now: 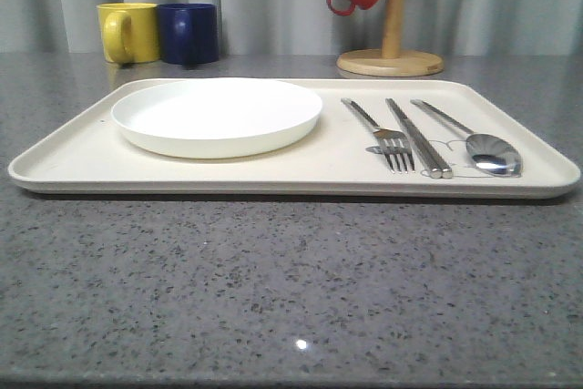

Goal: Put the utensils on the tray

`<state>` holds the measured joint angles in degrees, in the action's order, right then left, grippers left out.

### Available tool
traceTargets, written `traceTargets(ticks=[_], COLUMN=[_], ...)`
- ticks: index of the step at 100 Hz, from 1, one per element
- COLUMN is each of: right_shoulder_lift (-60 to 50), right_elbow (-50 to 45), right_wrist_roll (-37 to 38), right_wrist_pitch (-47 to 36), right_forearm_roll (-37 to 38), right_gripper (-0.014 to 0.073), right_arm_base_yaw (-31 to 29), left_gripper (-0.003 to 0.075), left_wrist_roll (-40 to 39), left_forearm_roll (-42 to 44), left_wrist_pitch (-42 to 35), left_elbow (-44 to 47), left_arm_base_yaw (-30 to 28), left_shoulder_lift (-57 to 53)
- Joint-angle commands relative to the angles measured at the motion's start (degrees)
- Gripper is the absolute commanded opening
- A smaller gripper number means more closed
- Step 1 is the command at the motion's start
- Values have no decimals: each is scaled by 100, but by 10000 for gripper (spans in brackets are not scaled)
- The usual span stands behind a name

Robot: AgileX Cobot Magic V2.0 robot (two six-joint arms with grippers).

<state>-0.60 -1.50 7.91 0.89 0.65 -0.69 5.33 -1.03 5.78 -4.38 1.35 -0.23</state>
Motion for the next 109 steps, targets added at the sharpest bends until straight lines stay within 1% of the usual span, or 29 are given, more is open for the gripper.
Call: traceTargets(ticks=[1,10,17,31,109], right_shoulder_lift=[-98,-92,-92,-92,-92], right_elbow=[96,96,96,96,96], right_wrist_roll=[-48,-48,-48,-48,-48], right_wrist_pitch=[-482,-481,-481,-481,-481], right_forearm_roll=[-4,-4,-4,-4,-4], right_gripper=[-69,-69,-69,-69,-69], right_arm_base_yaw=[-29,-29,-29,-29,-29], left_gripper=[-17,-17,-17,-17,-17], left_wrist_roll=[-150,-533,-671,-679,-679], left_forearm_roll=[103,353,438,526,559], left_wrist_pitch=[-544,-621,-774,-1141,-1075], left_elbow=[87,261,406,658,658], left_arm_base_yaw=[-24,-24,-24,-24,-24], left_shoulder_lift=[-197,-196,-196,-196,-196])
